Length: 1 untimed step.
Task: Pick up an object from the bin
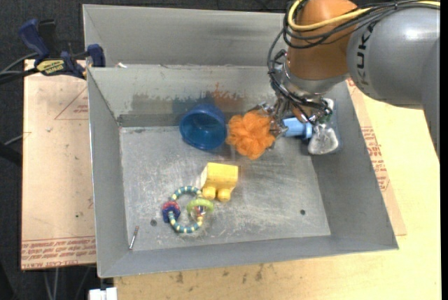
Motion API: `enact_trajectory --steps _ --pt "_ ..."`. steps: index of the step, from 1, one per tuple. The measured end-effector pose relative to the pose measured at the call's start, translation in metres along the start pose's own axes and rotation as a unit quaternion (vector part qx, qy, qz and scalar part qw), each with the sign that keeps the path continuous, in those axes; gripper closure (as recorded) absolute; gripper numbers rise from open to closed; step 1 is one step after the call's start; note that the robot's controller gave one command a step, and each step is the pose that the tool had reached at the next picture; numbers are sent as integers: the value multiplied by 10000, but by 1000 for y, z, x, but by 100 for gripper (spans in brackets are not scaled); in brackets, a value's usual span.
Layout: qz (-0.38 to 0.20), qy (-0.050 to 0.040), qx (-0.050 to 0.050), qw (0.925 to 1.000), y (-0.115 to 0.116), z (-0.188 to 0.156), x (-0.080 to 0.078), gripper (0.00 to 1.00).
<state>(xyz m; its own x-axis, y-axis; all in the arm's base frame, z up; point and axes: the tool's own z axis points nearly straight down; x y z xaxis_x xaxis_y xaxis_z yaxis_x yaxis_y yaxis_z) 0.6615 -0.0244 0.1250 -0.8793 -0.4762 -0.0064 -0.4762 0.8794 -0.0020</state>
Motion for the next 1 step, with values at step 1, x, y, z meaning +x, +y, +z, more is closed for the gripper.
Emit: enact_trajectory --steps 1 --pt "3 26 -18 10000 1 20 0 100"
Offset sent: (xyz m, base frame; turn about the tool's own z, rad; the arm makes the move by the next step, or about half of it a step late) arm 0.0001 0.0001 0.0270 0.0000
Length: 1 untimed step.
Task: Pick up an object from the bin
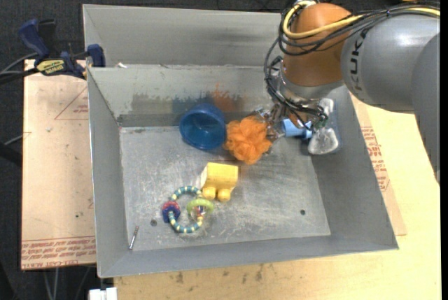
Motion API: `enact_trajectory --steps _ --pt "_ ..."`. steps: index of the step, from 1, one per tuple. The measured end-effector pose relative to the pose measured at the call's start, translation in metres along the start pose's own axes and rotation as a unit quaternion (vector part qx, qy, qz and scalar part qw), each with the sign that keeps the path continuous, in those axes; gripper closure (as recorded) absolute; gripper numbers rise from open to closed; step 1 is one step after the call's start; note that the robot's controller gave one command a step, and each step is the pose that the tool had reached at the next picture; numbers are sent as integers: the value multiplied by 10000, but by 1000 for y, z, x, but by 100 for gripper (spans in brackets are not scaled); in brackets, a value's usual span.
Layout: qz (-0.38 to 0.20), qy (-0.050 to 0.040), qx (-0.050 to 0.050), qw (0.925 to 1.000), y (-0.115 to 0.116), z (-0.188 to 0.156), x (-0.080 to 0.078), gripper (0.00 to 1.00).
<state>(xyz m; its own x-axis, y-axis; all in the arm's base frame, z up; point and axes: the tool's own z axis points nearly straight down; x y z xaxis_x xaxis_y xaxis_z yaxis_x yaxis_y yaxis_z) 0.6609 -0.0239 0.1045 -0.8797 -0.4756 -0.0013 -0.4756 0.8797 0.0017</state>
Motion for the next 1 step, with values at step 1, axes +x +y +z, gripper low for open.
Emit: enact_trajectory --steps 1 --pt "2 -23 17 10000 0 -49 -2 100"
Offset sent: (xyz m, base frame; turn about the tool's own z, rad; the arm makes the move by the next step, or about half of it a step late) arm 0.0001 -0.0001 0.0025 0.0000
